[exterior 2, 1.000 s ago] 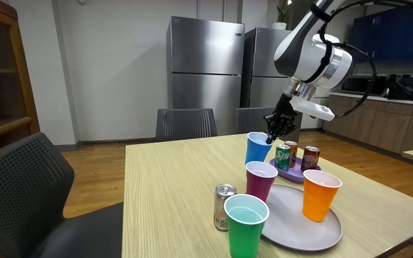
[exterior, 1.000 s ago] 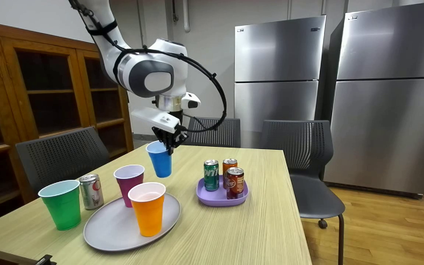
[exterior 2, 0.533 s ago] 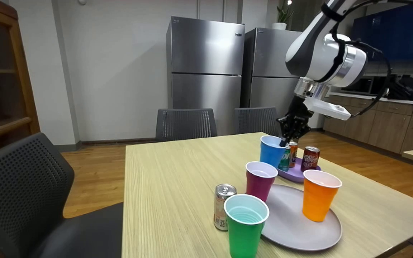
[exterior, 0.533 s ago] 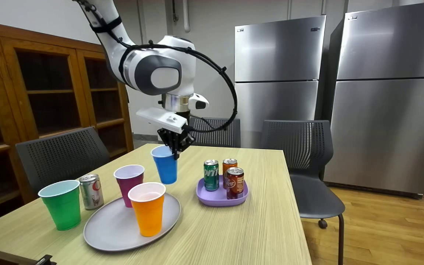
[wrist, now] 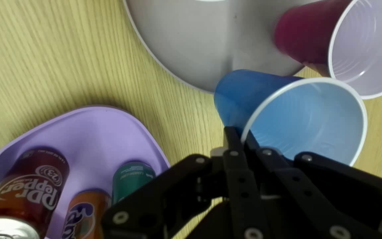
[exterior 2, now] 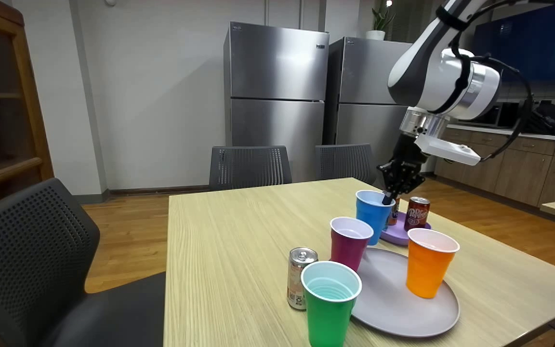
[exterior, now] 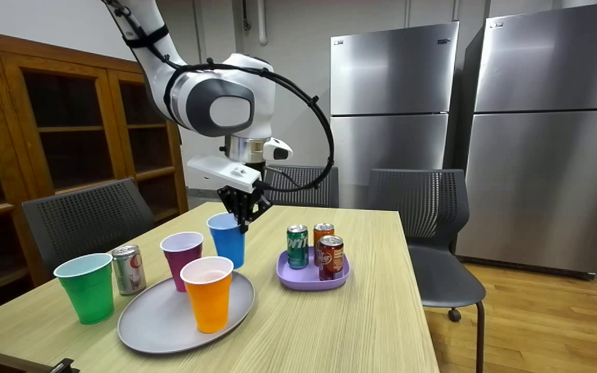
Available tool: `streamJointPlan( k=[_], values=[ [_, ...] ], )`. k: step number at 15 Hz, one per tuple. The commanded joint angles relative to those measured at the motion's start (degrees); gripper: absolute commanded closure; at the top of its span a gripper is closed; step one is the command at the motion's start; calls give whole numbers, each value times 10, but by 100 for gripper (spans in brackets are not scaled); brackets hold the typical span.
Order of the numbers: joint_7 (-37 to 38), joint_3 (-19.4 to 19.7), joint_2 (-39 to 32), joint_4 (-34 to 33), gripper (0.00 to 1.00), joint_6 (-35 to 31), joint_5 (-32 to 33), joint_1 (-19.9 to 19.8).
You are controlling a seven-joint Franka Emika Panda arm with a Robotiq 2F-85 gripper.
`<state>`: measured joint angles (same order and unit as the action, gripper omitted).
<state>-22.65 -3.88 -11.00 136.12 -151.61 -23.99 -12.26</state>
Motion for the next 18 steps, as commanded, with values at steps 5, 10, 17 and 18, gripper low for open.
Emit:
streamJointPlan(
  k=[5,10,17,18],
  values=[
    [2,17,31,32,99,36,8,15],
    [3,24,29,41,99,34,9,17],
    [2,26,25,44,99,33,7,17],
    [2,27,25,44,99,33,7,17]
  ],
)
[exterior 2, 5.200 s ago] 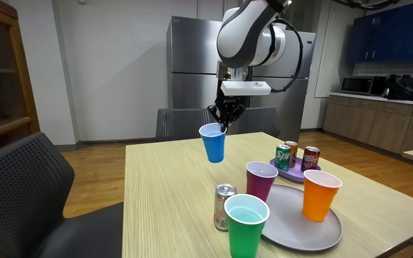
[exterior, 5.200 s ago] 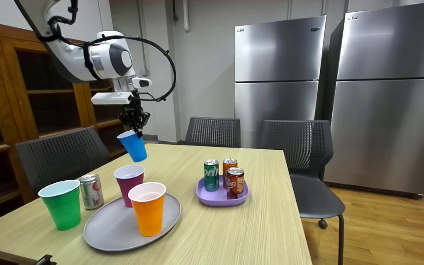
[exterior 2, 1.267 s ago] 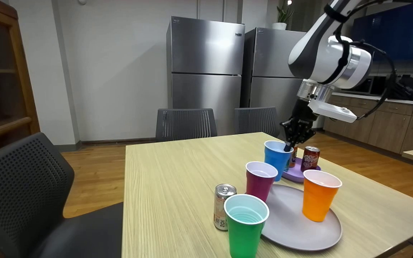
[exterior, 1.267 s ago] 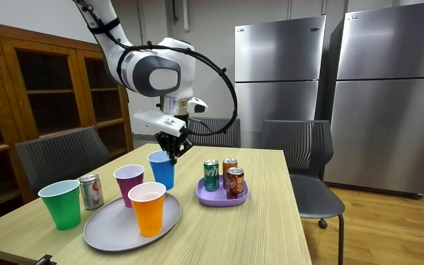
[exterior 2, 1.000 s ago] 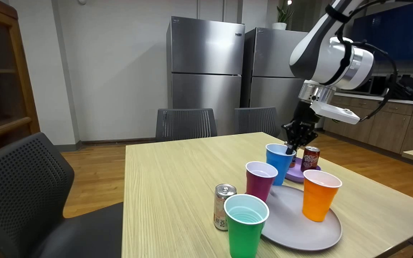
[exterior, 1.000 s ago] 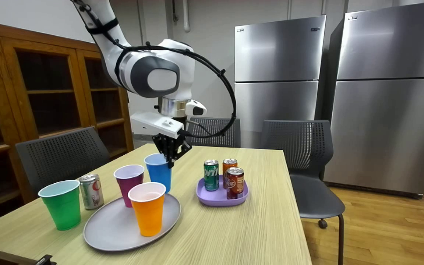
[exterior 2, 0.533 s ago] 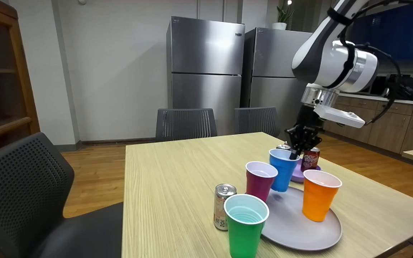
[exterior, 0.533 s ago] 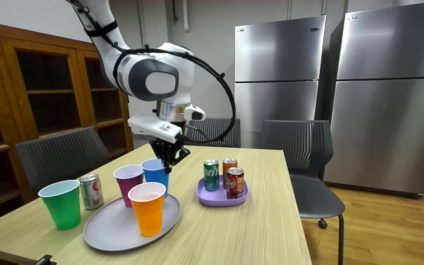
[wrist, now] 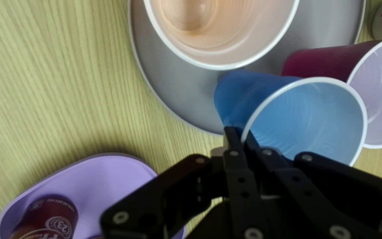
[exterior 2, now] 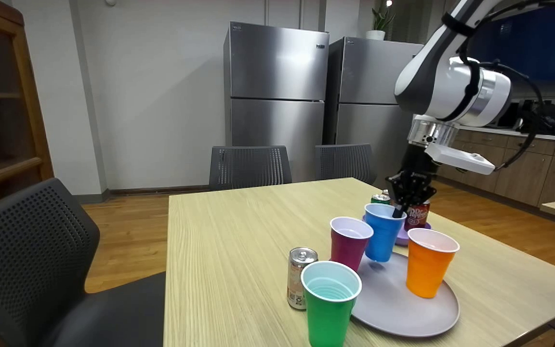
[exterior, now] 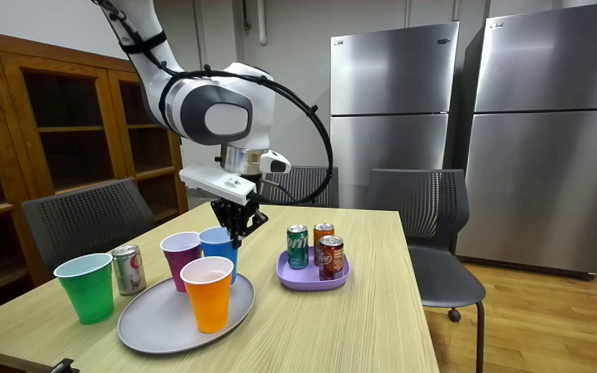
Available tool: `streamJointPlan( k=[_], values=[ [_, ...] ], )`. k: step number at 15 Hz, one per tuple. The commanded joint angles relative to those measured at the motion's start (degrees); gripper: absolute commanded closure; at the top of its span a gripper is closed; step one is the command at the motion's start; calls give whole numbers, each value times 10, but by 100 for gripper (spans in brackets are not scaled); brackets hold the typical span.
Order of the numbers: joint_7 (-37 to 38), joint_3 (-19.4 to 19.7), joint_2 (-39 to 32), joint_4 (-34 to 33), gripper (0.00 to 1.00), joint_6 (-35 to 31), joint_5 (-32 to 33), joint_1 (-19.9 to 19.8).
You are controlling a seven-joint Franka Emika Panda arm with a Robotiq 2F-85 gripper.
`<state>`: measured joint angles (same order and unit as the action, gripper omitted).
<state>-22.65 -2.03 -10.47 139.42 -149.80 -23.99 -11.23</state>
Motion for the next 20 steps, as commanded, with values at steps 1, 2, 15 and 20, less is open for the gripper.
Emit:
streamJointPlan(
  k=[1,2,15,20],
  values=[
    [2,9,19,11,99,15,8,6],
    [1,9,19,12,99,15,7,6],
    [0,11,16,15,68,16,6,5],
    [1,12,16,15,42,15,6,5]
  ],
)
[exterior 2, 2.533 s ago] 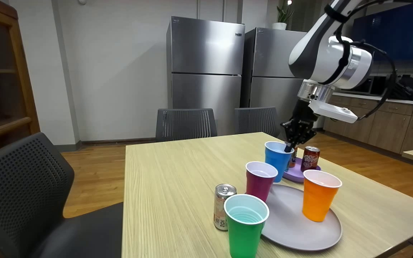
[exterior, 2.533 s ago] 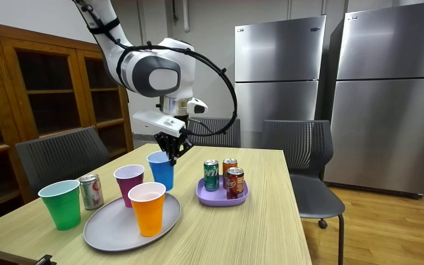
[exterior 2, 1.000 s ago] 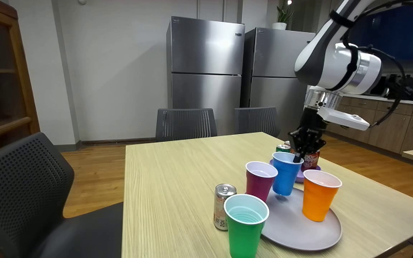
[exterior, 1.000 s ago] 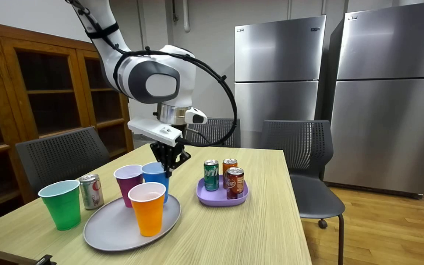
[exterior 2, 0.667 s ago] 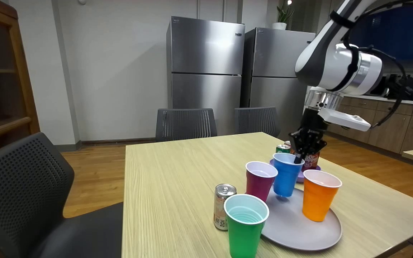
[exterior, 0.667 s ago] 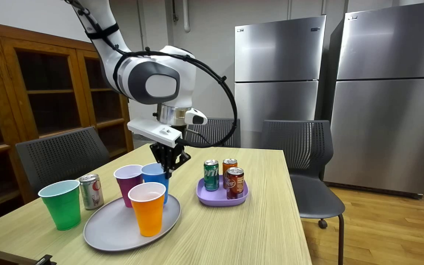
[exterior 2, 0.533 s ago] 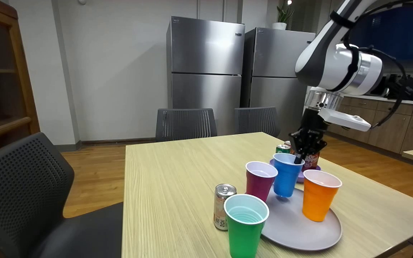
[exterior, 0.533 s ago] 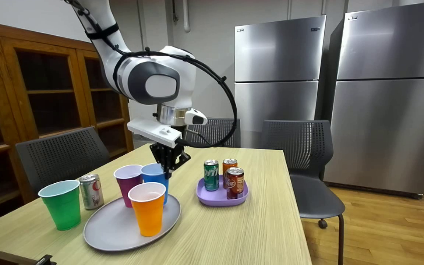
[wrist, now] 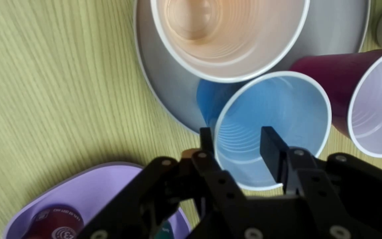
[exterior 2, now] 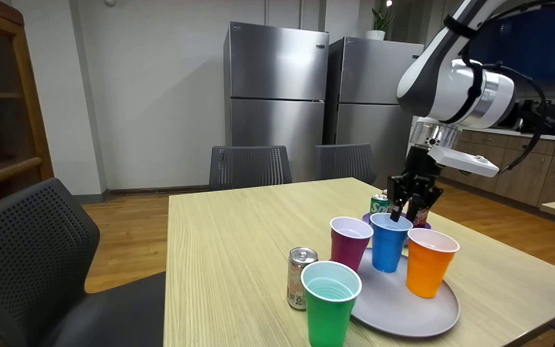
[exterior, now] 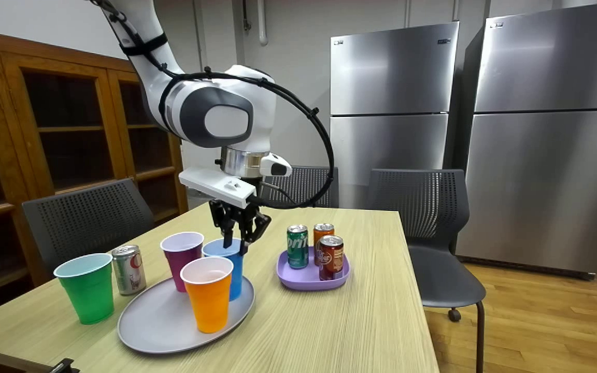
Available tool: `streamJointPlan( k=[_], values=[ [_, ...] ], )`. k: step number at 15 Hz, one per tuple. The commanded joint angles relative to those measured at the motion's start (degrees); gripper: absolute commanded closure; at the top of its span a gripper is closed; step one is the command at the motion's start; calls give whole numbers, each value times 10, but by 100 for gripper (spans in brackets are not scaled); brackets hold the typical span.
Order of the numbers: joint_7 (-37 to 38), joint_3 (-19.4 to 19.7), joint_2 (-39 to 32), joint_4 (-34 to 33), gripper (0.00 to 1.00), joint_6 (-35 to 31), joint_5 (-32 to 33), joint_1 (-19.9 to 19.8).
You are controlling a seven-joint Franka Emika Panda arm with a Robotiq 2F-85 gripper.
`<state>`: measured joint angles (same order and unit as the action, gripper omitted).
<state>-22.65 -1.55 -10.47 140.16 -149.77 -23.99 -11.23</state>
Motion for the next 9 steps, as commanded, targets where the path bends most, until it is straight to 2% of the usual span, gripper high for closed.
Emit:
streamJointPlan(
  k=[1,2,3,7,9],
  values=[
    [1,7,17,8,41,15,7,5],
    [1,7,17,7,39,15,7,5],
    [2,7,17,7,43,15,7,5],
    [6,9,25,9,43,16,13,7],
    [9,11,32,10,34,15,18,8]
  ],
)
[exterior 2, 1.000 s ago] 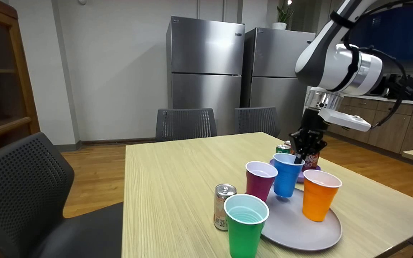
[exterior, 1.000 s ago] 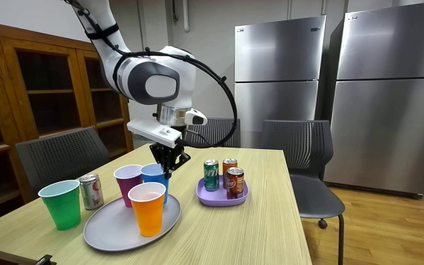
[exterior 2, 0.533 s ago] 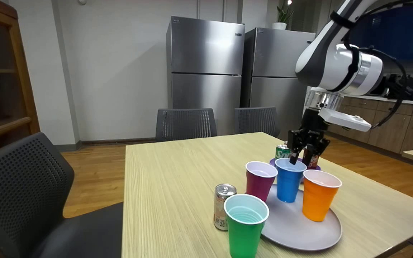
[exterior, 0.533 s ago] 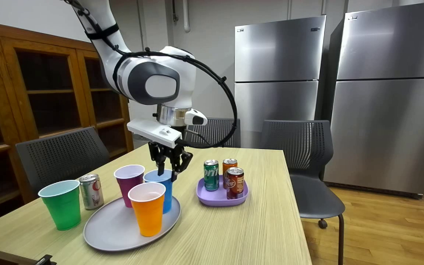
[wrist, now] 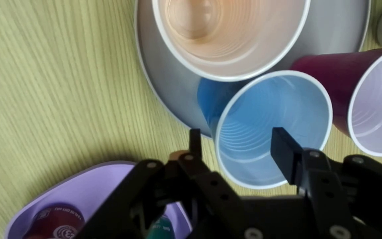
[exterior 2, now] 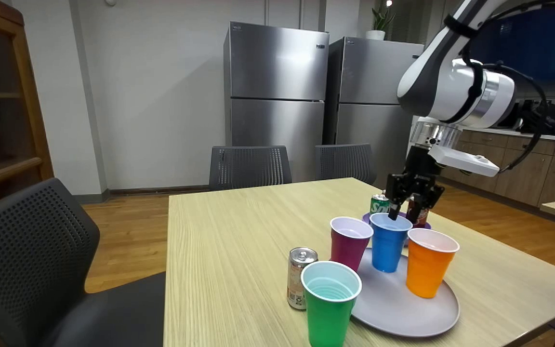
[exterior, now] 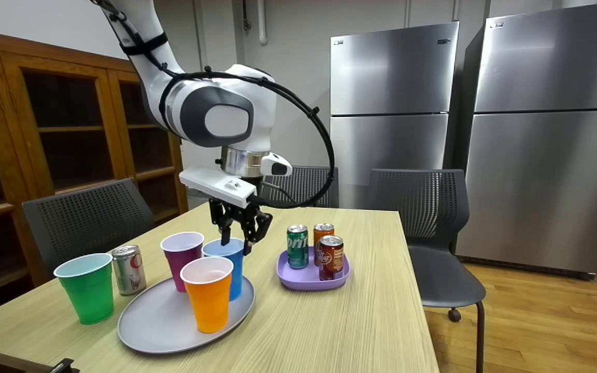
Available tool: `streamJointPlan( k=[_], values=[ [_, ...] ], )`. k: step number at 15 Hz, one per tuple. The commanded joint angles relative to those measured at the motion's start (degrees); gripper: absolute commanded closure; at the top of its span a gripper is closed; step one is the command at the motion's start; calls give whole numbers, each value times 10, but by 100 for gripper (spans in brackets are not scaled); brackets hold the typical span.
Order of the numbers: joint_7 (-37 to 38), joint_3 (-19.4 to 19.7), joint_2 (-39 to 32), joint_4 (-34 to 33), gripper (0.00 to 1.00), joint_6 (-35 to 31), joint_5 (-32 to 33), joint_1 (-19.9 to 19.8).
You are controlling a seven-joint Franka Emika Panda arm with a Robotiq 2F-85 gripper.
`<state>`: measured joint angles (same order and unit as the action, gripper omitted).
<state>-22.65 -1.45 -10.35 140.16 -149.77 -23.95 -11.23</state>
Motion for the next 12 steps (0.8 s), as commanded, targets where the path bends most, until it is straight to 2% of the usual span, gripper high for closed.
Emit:
streamJointPlan(
  k=[1,5,6,12],
  values=[
    [11,11,35,10,21,14,22,9],
    [14,17,55,11,2,14,43,14],
    [14,18,61,10,0,14,46,16],
    [13,19,96,2,0,17,67,38]
  ],
)
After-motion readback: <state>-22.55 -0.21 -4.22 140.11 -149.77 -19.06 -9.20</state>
